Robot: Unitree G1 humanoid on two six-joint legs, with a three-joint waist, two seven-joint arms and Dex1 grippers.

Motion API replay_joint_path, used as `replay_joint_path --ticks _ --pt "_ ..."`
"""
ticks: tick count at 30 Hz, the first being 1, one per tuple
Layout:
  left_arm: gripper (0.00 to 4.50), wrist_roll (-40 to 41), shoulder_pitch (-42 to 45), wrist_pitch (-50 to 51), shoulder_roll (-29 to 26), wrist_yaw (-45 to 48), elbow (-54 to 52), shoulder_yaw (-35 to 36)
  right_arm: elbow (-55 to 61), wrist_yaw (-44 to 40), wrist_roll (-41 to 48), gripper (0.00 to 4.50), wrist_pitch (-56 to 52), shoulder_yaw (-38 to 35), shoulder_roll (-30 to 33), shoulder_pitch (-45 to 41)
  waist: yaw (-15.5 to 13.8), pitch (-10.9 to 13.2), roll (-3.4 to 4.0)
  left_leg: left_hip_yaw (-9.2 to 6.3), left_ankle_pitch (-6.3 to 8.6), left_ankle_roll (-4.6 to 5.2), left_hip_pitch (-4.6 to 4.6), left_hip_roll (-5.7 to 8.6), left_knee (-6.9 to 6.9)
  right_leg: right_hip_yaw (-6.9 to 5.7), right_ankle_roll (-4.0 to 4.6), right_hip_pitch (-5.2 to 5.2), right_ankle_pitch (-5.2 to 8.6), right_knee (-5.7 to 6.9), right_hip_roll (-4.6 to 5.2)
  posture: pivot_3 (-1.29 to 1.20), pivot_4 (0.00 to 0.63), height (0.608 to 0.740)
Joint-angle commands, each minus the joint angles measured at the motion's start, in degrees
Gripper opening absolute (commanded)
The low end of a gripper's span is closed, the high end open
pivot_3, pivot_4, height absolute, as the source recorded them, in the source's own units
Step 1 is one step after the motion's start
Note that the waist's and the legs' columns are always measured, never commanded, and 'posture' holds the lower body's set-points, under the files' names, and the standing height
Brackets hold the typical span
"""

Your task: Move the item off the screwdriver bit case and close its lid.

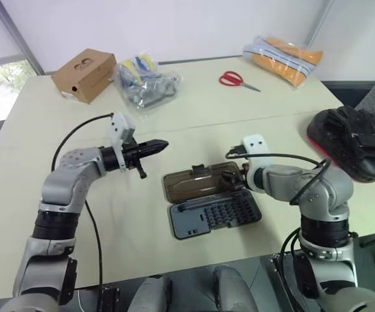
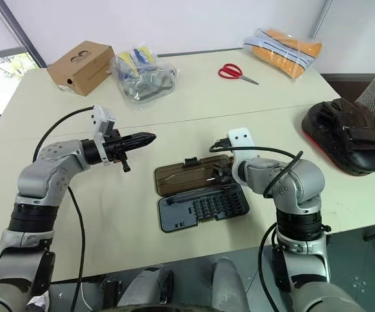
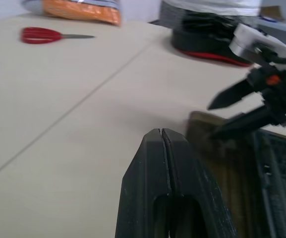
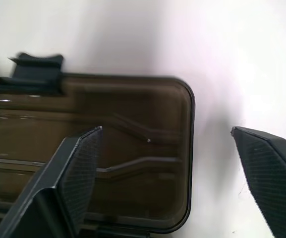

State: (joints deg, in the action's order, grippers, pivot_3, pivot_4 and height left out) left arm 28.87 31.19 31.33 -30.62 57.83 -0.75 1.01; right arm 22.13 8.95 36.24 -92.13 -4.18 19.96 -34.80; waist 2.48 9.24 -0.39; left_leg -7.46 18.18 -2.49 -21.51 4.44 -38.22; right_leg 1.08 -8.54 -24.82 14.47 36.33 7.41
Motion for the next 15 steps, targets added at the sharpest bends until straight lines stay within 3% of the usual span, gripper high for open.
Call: replay_joint_path --ticks 1,8,15 --pt "0.00 3.1 0.1 1.7 -1.4 3.9 -3.8 -0.5 3.3 -2.4 -1.6 4.44 0.4 0.2 0.8 -1.6 0.0 0.0 0.00 0.00 0.00 0.00 0.00 0.00 0.00 0.00 0.00 0.00 0.00 0.00 0.00 0.00 0.150 0.740" --pt "0.00 3.3 -1.0 2.5 -5.4 15.7 -5.9 -7.9 3.0 -9.4 -5.9 4.44 13.3 2.6 4.8 -0.9 0.0 0.0 0.00 0.03 0.00 0.00 0.01 0.01 0.01 0.00 0.00 0.01 0.00 -0.03 -0.01 0.00 0.150 0.740" --pt "0.00 -0.4 -2.8 -1.7 -4.5 19.4 -3.0 -13.7 -4.0 -16.4 -10.0 4.44 24.7 3.5 7.2 -3.5 0.0 0.0 0.00 0.08 0.00 0.01 0.01 0.00 0.01 0.01 0.00 0.01 0.00 -0.05 -0.03 0.00 0.150 0.740"
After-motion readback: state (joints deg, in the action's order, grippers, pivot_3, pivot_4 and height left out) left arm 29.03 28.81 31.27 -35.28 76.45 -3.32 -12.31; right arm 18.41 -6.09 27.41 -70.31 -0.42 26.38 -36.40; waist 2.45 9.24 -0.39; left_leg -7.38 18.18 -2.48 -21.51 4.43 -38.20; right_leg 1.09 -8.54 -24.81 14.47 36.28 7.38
